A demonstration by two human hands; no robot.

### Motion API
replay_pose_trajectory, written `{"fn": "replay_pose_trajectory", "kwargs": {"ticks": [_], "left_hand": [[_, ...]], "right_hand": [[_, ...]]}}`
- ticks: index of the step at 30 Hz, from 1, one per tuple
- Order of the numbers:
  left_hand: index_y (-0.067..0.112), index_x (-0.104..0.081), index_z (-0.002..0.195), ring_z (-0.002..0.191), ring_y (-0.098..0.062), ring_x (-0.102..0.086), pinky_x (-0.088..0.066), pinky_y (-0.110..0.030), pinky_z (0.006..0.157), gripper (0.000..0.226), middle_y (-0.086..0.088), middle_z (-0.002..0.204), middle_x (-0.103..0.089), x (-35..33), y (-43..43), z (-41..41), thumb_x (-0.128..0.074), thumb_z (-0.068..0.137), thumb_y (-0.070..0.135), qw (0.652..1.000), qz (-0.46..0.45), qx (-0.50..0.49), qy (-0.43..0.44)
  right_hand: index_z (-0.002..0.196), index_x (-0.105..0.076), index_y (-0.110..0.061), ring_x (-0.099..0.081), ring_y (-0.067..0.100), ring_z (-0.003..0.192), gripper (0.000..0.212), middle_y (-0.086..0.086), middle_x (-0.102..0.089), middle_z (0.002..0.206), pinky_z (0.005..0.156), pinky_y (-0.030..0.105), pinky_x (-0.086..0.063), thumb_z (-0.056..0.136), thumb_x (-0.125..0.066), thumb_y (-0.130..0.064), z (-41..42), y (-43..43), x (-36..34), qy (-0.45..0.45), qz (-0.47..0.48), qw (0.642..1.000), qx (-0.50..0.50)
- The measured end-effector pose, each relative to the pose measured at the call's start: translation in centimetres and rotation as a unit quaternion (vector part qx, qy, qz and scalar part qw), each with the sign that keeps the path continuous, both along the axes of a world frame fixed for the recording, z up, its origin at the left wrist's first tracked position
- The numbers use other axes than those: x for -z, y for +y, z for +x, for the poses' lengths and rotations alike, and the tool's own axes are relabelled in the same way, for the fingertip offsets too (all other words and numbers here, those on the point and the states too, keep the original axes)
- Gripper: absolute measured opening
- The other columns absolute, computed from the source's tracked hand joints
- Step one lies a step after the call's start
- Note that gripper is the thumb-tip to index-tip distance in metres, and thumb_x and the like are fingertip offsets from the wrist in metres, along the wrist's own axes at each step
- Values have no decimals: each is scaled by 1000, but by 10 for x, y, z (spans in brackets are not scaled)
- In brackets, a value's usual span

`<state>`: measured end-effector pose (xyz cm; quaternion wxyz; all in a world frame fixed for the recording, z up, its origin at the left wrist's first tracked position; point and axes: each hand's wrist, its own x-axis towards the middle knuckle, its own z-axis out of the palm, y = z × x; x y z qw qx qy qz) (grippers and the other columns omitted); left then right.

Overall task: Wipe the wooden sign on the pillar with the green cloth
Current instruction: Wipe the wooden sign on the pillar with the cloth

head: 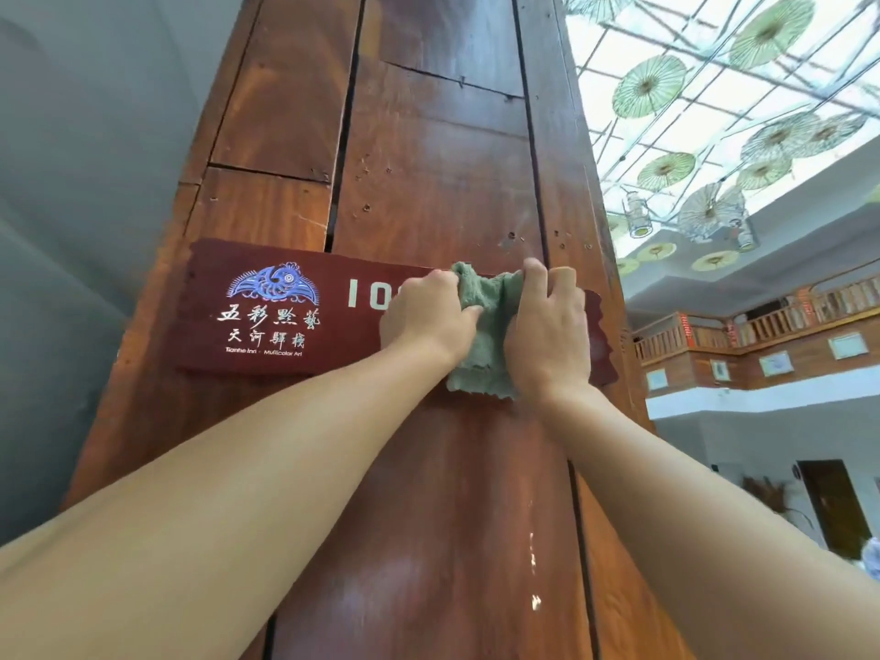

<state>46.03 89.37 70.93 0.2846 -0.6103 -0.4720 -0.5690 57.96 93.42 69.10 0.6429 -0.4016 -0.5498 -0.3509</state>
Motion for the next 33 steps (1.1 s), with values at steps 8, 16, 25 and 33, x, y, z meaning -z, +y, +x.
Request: {"fn": "replay_pose_trajectory", "kwargs": {"ticks": [8,16,25,33], "left_hand": [[16,-72,99,98,-40,-67,-43,-39,70,16,-15,105,-71,-36,21,6,-60,89,13,985,64,-147,59],[15,-68,99,109,-32,-55,-48,-47,91,28,-11,110,-62,-40,12,-26,-65,89,40,970,127,-141,152],[17,-42,148,146,-42,-27,-25,-57,115,80,-22,159,-33,-5,-5,-168,-25,89,69,940,79,-326,69],[27,-20,159,154,-39,-9,-11,-56,122,85,-19,167,-15,6,11,-188,-14,88,75,941,89,-318,79]], "right_hand": [[126,-57,2,-52,40,111,50,20,-59,119,93,47,-49,76,-61,4,-20,32,15,-159,126,979,34],[161,-8,-17,-3,26,156,77,12,-14,169,126,45,0,96,-29,-52,-30,56,11,-164,4,981,-106],[153,-14,-56,17,31,154,59,-5,4,171,121,56,17,96,-1,-67,15,66,-29,42,-138,981,-129],[159,-3,-44,6,21,157,68,-12,-2,170,124,46,6,97,-20,-67,13,76,4,-116,-44,992,-23]]}}
